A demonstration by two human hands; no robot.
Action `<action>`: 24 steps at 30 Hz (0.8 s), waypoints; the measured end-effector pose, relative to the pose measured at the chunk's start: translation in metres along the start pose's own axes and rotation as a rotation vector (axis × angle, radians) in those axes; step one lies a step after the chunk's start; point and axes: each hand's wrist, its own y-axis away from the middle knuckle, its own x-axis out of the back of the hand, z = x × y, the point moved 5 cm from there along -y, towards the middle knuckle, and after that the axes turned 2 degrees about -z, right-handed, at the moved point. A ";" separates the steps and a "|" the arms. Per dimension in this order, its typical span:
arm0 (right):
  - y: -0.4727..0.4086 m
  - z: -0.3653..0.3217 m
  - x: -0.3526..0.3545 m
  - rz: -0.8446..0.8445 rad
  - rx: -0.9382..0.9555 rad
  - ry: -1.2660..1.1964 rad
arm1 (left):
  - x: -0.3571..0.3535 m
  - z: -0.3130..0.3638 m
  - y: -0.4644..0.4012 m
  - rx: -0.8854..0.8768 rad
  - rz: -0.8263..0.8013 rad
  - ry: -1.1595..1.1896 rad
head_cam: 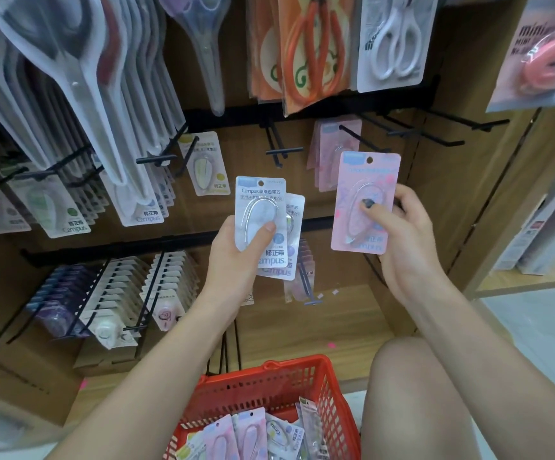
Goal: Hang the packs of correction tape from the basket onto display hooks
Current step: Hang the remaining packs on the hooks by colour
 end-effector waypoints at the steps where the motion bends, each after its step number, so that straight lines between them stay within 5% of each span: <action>1: 0.001 0.000 0.001 0.010 0.000 0.000 | -0.001 0.001 0.000 -0.002 -0.004 0.000; 24: 0.009 -0.005 0.001 0.114 0.059 -0.038 | 0.002 0.008 0.000 -0.023 -0.042 -0.021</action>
